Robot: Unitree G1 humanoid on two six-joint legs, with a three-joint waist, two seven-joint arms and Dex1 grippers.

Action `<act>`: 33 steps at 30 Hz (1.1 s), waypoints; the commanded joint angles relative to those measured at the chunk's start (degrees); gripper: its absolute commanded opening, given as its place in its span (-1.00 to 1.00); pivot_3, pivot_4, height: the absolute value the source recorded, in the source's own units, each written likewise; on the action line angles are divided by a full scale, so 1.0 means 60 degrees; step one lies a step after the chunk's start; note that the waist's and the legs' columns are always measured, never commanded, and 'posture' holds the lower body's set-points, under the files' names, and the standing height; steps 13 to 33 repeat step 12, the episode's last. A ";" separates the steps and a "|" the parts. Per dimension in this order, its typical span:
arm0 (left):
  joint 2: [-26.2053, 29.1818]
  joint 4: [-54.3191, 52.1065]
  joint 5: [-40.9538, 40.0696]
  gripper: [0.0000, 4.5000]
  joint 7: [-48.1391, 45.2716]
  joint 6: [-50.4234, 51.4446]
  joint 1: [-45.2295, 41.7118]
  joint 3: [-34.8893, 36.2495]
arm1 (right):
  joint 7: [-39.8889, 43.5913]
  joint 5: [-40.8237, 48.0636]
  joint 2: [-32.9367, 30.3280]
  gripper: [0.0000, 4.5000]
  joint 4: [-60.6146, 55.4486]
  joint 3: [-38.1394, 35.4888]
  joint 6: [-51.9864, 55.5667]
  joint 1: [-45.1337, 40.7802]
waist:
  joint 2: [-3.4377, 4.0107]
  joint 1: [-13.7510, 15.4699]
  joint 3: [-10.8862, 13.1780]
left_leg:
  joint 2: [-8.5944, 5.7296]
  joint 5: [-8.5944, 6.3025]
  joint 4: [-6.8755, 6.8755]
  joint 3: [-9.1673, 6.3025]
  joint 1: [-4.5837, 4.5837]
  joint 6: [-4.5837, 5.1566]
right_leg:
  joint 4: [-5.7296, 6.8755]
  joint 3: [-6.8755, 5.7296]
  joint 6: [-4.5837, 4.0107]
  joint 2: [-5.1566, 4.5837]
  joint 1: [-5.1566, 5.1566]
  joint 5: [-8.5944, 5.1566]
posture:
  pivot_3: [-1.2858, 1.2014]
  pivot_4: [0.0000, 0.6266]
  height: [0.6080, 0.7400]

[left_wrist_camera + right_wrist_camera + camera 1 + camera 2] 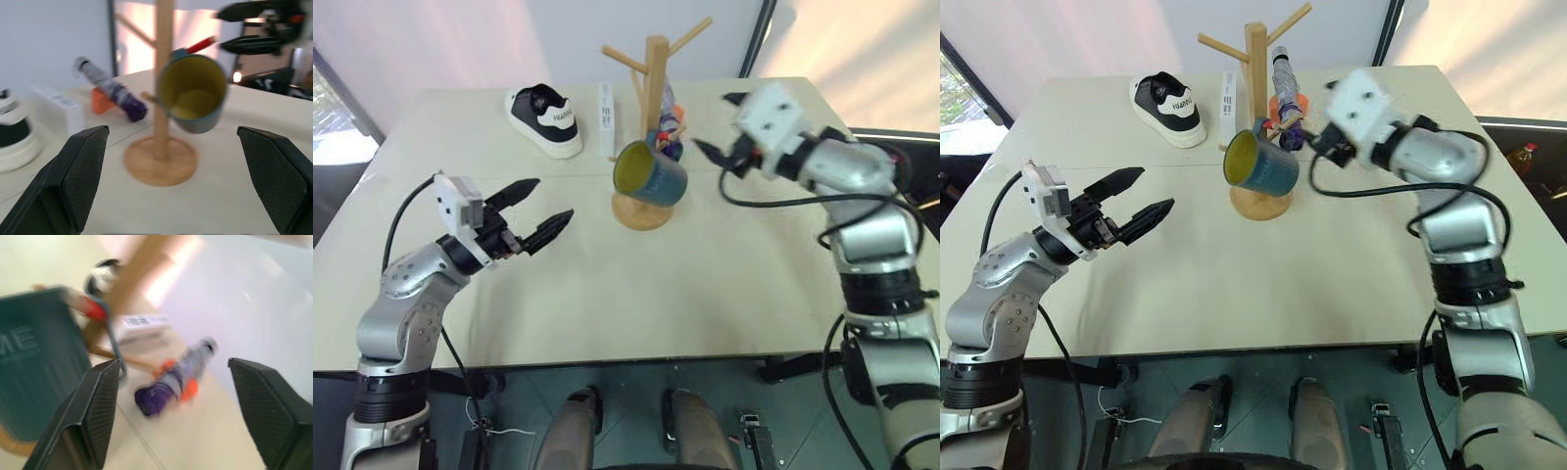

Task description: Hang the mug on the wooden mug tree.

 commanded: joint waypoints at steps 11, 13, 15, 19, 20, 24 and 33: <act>-0.0739 0.2221 0.1621 1.00 0.1616 -0.1583 0.0989 0.0505 | -0.0827 0.1930 0.2398 0.60 0.1312 -0.1682 -0.1668 0.3353 | 0.0008 -0.0125 0.0002 | 0.0043 0.0000 -0.0003 0.0022 0.0039 0.0000 | 0.0019 0.0045 -0.0014 0.0052 -0.0008 0.0009 | 0.03 -0.52 1.00; -0.0789 0.2209 0.1541 1.00 0.1620 -0.1613 0.1118 0.0585 | -0.0818 0.1937 0.2483 0.60 0.1411 -0.1613 -0.1795 0.3408 | 0.0008 -0.0125 0.0002 | 0.0044 0.0000 -0.0002 0.0027 0.0042 0.0000 | 0.0018 0.0052 -0.0016 0.0054 -0.0008 0.0010 | 0.03 -0.52 1.00; -0.0789 0.2209 0.1541 1.00 0.1620 -0.1613 0.1118 0.0585 | -0.0818 0.1937 0.2483 0.60 0.1411 -0.1613 -0.1795 0.3408 | 0.0008 -0.0125 0.0002 | 0.0044 0.0000 -0.0002 0.0027 0.0042 0.0000 | 0.0018 0.0052 -0.0016 0.0054 -0.0008 0.0010 | 0.03 -0.52 1.00; -0.0789 0.2209 0.1541 1.00 0.1620 -0.1613 0.1118 0.0585 | -0.0818 0.1937 0.2483 0.60 0.1411 -0.1613 -0.1795 0.3408 | 0.0008 -0.0125 0.0002 | 0.0044 0.0000 -0.0002 0.0027 0.0042 0.0000 | 0.0018 0.0052 -0.0016 0.0054 -0.0008 0.0010 | 0.03 -0.52 1.00; -0.0789 0.2209 0.1541 1.00 0.1620 -0.1613 0.1118 0.0585 | -0.0818 0.1937 0.2483 0.60 0.1411 -0.1613 -0.1795 0.3408 | 0.0008 -0.0125 0.0002 | 0.0044 0.0000 -0.0002 0.0027 0.0042 0.0000 | 0.0018 0.0052 -0.0016 0.0054 -0.0008 0.0010 | 0.03 -0.52 1.00; -0.0789 0.2209 0.1541 1.00 0.1620 -0.1613 0.1118 0.0585 | -0.0818 0.1937 0.2483 0.60 0.1411 -0.1613 -0.1795 0.3408 | 0.0008 -0.0125 0.0002 | 0.0044 0.0000 -0.0002 0.0027 0.0042 0.0000 | 0.0018 0.0052 -0.0016 0.0054 -0.0008 0.0010 | 0.03 -0.52 1.00; -0.0789 0.2209 0.1541 1.00 0.1620 -0.1613 0.1118 0.0585 | -0.0818 0.1937 0.2483 0.60 0.1411 -0.1613 -0.1795 0.3408 | 0.0008 -0.0125 0.0002 | 0.0044 0.0000 -0.0002 0.0027 0.0042 0.0000 | 0.0018 0.0052 -0.0016 0.0054 -0.0008 0.0010 | 0.03 -0.52 1.00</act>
